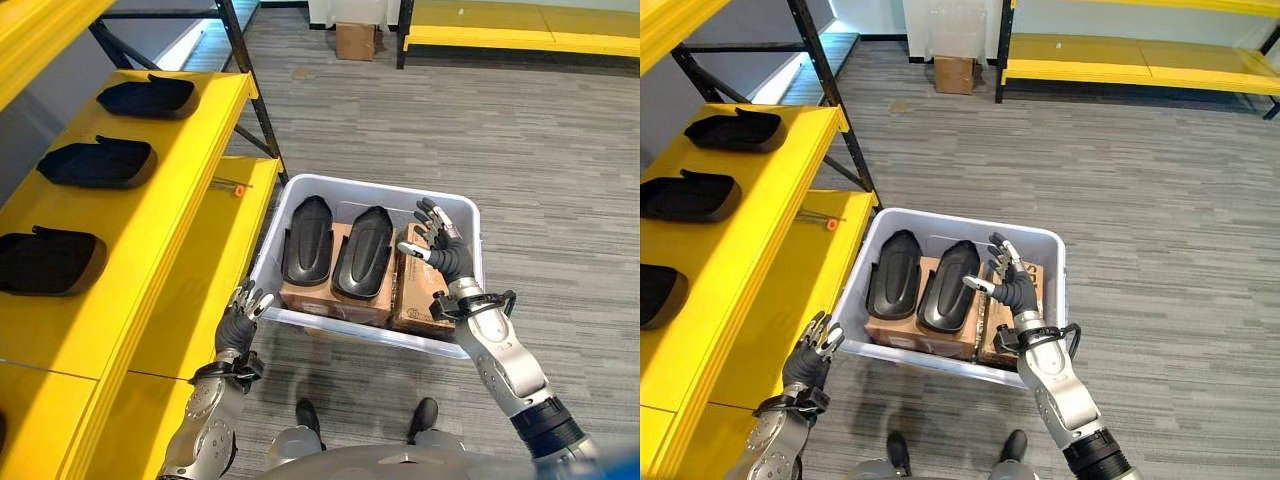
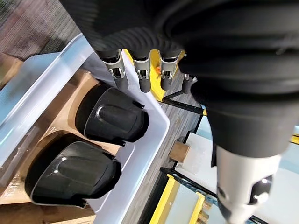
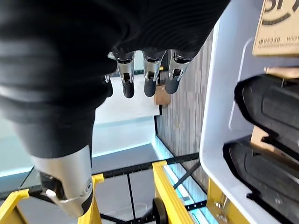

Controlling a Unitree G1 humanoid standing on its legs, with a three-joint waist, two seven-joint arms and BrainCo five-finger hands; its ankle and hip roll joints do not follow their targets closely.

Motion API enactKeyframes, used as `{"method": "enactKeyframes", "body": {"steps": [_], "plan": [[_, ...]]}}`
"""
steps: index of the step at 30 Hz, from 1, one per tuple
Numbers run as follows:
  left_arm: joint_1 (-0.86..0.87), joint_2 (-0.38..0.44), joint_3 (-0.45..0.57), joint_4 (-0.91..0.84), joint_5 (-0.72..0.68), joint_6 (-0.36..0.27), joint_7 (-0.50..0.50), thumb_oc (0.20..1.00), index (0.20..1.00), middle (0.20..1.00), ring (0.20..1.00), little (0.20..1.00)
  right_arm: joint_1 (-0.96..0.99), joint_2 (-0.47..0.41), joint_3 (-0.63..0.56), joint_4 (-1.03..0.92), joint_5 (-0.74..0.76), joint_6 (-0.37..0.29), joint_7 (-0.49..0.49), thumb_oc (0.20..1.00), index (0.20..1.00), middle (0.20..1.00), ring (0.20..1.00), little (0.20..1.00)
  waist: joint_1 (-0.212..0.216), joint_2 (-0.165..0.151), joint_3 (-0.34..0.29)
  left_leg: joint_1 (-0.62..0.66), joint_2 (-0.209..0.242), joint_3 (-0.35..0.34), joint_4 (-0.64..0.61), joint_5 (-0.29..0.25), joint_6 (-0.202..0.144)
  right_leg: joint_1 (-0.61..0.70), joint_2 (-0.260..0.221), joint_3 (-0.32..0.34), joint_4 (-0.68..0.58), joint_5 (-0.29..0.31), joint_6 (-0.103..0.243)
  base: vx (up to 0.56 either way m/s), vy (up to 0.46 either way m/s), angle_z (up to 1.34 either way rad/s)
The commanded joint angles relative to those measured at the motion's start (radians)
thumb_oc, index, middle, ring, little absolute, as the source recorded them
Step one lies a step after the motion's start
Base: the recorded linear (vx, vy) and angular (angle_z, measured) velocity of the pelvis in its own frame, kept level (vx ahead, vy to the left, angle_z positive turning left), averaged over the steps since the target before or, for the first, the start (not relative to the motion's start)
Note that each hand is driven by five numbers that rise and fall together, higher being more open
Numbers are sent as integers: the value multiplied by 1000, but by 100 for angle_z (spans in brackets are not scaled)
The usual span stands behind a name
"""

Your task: Move parts from the plastic box to the shelf.

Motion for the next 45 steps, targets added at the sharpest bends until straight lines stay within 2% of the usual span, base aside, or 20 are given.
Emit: {"method": "enactKeyframes", "body": {"steps": [1,3,4,5,6,7,8,9,10,11,12,13,14,18,20,22,27,29,37,45], "plan": [[-20,39,18,-56,21,-32,-21,1000,1000,1000,1000,1000,-39,9,-46,-107,2,-64,-13,1000,1000,1000,1000,1000,-2,3,46,-38,26,-97,87,-67,3,-24,-1,3,110,-117,16,-38,-150,-9],[-32,38,11,-57,22,-35,-21,1000,1000,1000,1000,1000,-49,-1,-46,-110,2,-70,-17,1000,1000,1000,1000,1000,-2,-5,84,-103,53,-107,228,-87,-8,-29,8,14,133,-152,-9,-94,-225,-3],[-38,36,9,-61,17,-39,-22,1000,1000,1000,1000,1000,-56,-10,-48,-112,10,-73,-18,1000,1000,1000,1000,1000,2,-4,110,-169,77,-140,354,-80,-20,-32,16,19,145,-169,-30,-135,-213,-1],[-45,35,1,-65,17,-44,-22,1000,1000,1000,1000,1000,-60,-20,-50,-114,13,-78,-19,1000,1000,1000,1000,1000,15,0,142,-216,77,-195,445,-49,-38,-35,22,23,157,-181,-44,-100,-137,-9],[-45,34,1,-65,17,-44,-22,1000,1000,1000,1000,1000,-60,-21,-50,-114,13,-78,-19,1000,1000,1000,1000,1000,14,0,142,-218,77,-196,446,-50,-38,-35,23,23,158,-181,-44,-96,-72,-16],[-56,33,-11,-65,16,-51,-11,1000,1000,1000,1000,1000,-73,-29,-40,-114,7,-81,-22,1000,1000,1000,1000,1000,37,-1,173,-255,43,-285,486,-16,-54,-49,25,33,176,-191,-50,-6,44,-27],[-67,31,-13,-64,10,-45,-6,1000,1000,1000,1000,1000,-87,-31,-40,-107,19,-86,-31,1000,1000,1000,1000,1000,30,-13,174,-269,95,-341,314,-6,-53,-69,13,29,183,-205,-32,51,89,-21],[-61,30,-16,-67,6,-42,-4,1000,1000,1000,1000,1000,-87,-31,-37,-100,24,-83,-35,1000,1000,1000,1000,1000,28,-16,170,-248,120,-341,234,10,-47,-73,9,40,192,-206,-26,147,185,-26],[-59,34,-20,-70,8,-43,4,1000,1000,1000,1000,1000,-96,-28,-28,-88,23,-81,-40,1000,1000,1000,1000,1000,37,-16,176,-242,149,-365,144,70,-51,-83,2,57,219,-215,-19,102,266,-24],[-60,37,-21,-69,17,-44,9,1000,1000,1000,1000,1000,-109,-24,-19,-79,29,-85,-49,1000,1000,1000,1000,1000,49,-10,181,-270,171,-432,84,137,-47,-103,-12,80,243,-206,-17,46,220,-39],[-60,37,-21,-68,17,-44,9,1000,1000,1000,1000,1000,-109,-24,-19,-79,29,-85,-49,1000,1000,1000,1000,1000,49,-10,181,-270,172,-431,80,140,-47,-105,-12,80,245,-207,-17,50,244,-52],[-60,38,-21,-68,21,-47,11,1000,1000,1000,1000,1000,-102,-27,-30,-77,38,-87,-51,1000,1000,1000,1000,1000,43,-4,185,-269,182,-439,71,144,-52,-106,-36,94,270,-211,-6,108,343,-66],[-65,43,-30,-56,25,-54,6,1000,1000,1000,1000,1000,-103,-30,-17,-74,32,-76,-37,1000,1000,1000,1000,1000,37,15,184,-248,158,-417,85,98,-56,-138,-46,147,298,-198,9,90,432,-62],[-123,80,-59,-76,31,-72,11,1000,1000,1000,1000,1000,-128,-18,-4,-90,25,-71,-47,1000,1000,1000,1000,1000,26,22,242,-323,86,-353,204,31,-39,-175,-118,170,277,-138,35,-6,341,-68],[-134,87,-61,-81,32,-77,14,1000,1000,1000,1000,1000,-143,-10,4,-84,27,-72,-52,1000,1000,1000,1000,1000,28,21,250,-331,76,-344,215,20,-36,-176,-118,177,255,-123,38,-3,184,28],[-147,101,-58,-97,36,-87,29,1000,1000,1000,1000,1000,-167,6,9,-79,26,-72,-69,1000,1000,1000,1000,1000,27,13,267,-356,65,-307,233,6,-32,-183,-131,173,197,-80,49,30,189,6],[-161,96,-61,-98,35,-92,54,1000,1000,1000,1000,1000,-190,28,9,-72,27,-76,-96,1000,1000,1000,1000,1000,29,-8,288,-402,62,-290,260,-7,-27,-207,-140,169,164,-50,58,30,58,-15],[-168,94,-66,-102,37,-92,62,1000,1000,1000,1000,1000,-194,34,9,-70,26,-78,-107,1000,1000,1000,1000,1000,29,-12,298,-412,67,-293,274,-28,-35,-213,-137,165,172,-64,64,66,-15,-16],[-221,75,-101,-114,40,-99,96,1000,1000,1000,1000,1000,-273,68,49,-39,14,-79,-144,1000,1000,1000,1000,1000,27,-27,336,-446,78,-294,280,-29,-35,-266,-127,166,198,-63,62,10,-19,-9],[-247,69,-128,-113,35,-110,114,1000,1000,1000,1000,1000,-320,94,65,3,-24,-81,-192,1000,1000,1000,1000,1000,27,-16,362,-469,73,-298,286,-29,-32,-300,-134,168,221,-68,60,0,0,0]]}}
